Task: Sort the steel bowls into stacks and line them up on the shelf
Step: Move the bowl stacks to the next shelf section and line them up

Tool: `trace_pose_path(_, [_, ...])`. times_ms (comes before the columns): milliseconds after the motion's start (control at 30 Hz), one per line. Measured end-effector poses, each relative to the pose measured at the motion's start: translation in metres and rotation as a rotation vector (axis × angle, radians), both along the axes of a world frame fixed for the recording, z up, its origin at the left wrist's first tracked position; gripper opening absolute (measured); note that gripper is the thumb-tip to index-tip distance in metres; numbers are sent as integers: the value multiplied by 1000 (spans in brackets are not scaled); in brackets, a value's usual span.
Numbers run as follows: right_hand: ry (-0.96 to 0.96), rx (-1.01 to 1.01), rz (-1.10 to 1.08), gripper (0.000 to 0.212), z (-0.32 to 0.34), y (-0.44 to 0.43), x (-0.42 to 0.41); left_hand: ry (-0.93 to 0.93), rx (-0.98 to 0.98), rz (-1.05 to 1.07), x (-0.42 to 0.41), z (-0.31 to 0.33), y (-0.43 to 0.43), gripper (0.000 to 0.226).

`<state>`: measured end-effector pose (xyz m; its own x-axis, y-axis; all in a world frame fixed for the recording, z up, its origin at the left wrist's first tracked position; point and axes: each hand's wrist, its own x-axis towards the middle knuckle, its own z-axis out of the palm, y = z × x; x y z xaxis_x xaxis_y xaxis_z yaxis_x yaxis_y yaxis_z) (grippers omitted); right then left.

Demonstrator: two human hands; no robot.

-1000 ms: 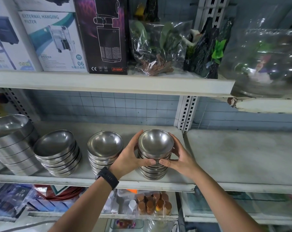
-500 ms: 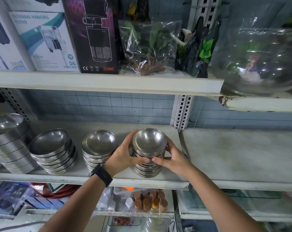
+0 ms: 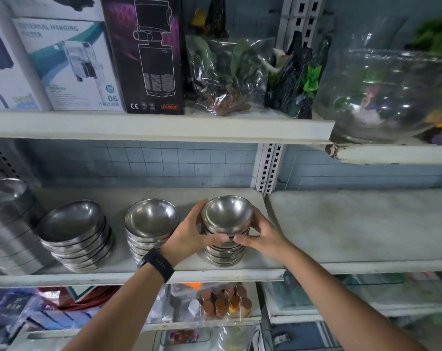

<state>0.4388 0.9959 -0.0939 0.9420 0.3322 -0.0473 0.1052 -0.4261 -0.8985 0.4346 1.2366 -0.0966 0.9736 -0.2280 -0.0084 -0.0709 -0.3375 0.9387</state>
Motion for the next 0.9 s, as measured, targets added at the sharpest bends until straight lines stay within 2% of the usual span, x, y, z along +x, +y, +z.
trace_pose_path(133, [24,10,-55,102,1,6,-4,27,12,-38,7,6,2,141])
trace_pose_path(267, [31,0,-80,104,0,8,-9,30,4,-50,6,8,5,119])
trace_pose_path(433, [41,-26,-90,101,1,5,-7,46,7,-45,5,14,5,126])
trace_pose_path(533, [51,-43,-72,103,2,4,-5,49,28,-20,2,16,5,116])
trace_pose_path(667, [43,-55,-63,107,4,2,-4,9,145,-25,-4,24,3,96])
trace_pose_path(733, [44,-90,-40,113,9,1,-4,9,225,-27,-11,33,3,106])
trace_pose_path(800, [40,-144,-28,108,20,0,-9,-23,329,-18,-17,43,4,121])
trace_pose_path(900, [10,-207,17,107,40,0,-18,-98,460,0,-26,62,5,116])
